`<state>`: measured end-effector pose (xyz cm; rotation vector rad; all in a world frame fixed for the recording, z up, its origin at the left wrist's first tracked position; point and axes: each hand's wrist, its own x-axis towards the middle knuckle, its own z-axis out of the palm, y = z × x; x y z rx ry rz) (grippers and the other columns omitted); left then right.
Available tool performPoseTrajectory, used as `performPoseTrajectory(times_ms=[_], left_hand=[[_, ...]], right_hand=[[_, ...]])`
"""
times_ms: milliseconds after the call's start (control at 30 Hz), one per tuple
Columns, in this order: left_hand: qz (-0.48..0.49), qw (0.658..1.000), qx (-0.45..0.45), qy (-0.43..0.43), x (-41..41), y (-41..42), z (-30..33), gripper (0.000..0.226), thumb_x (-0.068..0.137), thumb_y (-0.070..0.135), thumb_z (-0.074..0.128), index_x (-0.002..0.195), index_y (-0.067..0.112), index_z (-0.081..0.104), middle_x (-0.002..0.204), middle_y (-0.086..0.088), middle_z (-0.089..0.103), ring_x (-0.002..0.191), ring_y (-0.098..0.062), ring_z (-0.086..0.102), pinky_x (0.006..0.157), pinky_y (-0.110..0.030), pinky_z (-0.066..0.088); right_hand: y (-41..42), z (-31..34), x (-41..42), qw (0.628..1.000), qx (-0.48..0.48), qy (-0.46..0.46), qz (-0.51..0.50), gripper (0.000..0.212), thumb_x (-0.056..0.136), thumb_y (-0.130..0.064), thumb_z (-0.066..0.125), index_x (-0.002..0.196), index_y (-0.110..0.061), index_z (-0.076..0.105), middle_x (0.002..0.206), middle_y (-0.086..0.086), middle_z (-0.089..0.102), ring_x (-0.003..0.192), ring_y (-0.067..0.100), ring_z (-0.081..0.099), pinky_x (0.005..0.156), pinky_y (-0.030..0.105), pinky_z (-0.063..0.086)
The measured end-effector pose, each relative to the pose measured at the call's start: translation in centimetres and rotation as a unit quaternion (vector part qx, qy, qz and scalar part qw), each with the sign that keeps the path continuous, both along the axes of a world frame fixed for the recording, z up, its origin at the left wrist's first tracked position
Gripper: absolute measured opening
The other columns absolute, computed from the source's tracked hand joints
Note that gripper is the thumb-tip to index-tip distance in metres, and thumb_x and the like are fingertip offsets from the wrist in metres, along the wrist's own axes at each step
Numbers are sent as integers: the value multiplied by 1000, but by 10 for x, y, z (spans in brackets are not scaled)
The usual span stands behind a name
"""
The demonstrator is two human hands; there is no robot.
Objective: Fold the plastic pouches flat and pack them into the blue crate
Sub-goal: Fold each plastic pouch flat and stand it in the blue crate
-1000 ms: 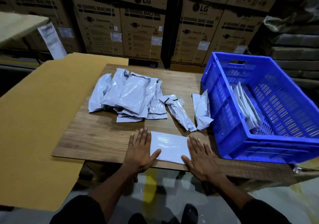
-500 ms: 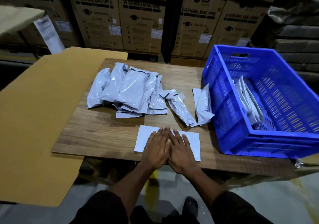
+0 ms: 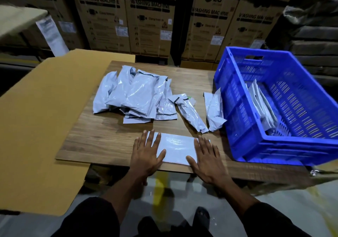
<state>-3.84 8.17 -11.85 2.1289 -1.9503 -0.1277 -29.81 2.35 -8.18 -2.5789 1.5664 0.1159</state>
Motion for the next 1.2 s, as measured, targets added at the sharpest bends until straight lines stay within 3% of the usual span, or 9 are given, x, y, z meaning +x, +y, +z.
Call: performPoseTrajectory(times_ms=[67, 233, 367, 467, 667, 833, 933, 1033, 1200], left_hand=[[3, 1000, 14, -8, 5, -1, 1, 71, 99, 62, 26, 160, 25, 32, 167, -4, 26, 154, -31, 23, 119, -48, 8], [-3, 999, 37, -8, 2, -3, 4, 73, 99, 61, 16, 162, 24, 24, 169, -4, 17, 156, -29, 13, 121, -53, 9], [-12, 1000, 20, -10, 5, -1, 5, 81, 100, 65, 5, 161, 14, 25, 168, -12, 17, 156, -32, 14, 121, -52, 6], [-84, 994, -46, -59, 1, 6, 5, 82, 102, 64, 24, 154, 2, 39, 162, -19, 32, 152, -35, 28, 120, -57, 17], [-139, 977, -71, -144, -2, 0, 5, 53, 93, 31, 39, 136, 10, 61, 145, -9, 59, 135, -33, 54, 117, -62, 18], [-109, 976, -132, -137, 9, -7, 14, 55, 85, 13, 43, 138, 21, 60, 143, -4, 61, 137, -34, 52, 113, -67, 14], [-93, 982, -107, -128, 15, -8, 19, 72, 75, 7, 74, 141, 28, 52, 147, -2, 57, 144, -31, 42, 111, -71, 12], [-43, 987, -105, -113, 16, -8, 27, 80, 69, 10, 85, 140, 27, 54, 157, -8, 45, 150, -34, 30, 113, -72, 11], [34, 970, -206, -126, 17, 0, 46, 73, 97, 44, 49, 159, 12, 28, 168, -21, 11, 156, -36, 9, 119, -70, 10]], right_hand=[[2, 7, -2, 1000, 1, -1, 22, 86, 94, -74, 12, 160, -20, 0, 167, 4, -14, 153, 25, -16, 120, 53, -7], [11, 10, 13, 973, -107, -33, 204, 43, 98, -54, 45, 122, -22, 60, 154, 6, 43, 149, 29, 27, 113, 64, 26], [7, 5, 27, 966, -137, -71, 207, 28, 100, -40, 43, 101, -23, 65, 141, 1, 56, 141, 31, 41, 107, 63, 37], [2, 2, 29, 962, -156, -104, 199, 28, 99, -34, 43, 93, -20, 66, 133, 1, 62, 135, 31, 49, 103, 60, 43], [4, 9, 36, 953, -153, -178, 190, 29, 96, -29, 42, 98, -12, 66, 129, 9, 65, 126, 31, 58, 91, 55, 53], [5, 17, 24, 910, -188, -81, 360, 43, 95, -17, 47, 137, -25, 52, 159, -7, 37, 150, 35, 25, 114, 68, 22], [-4, 17, 20, 874, -201, -58, 438, 31, 100, -16, 53, 127, -28, 61, 152, -11, 47, 148, 37, 28, 110, 72, 24], [-15, 19, 23, 881, -219, -77, 413, 22, 103, -26, 48, 101, -25, 70, 134, -10, 64, 133, 36, 52, 89, 54, 53], [-22, 56, 35, 911, -127, -175, 352, 18, 96, -28, 56, 106, -27, 71, 131, -12, 64, 109, 20, 65, 63, 32, 56]])
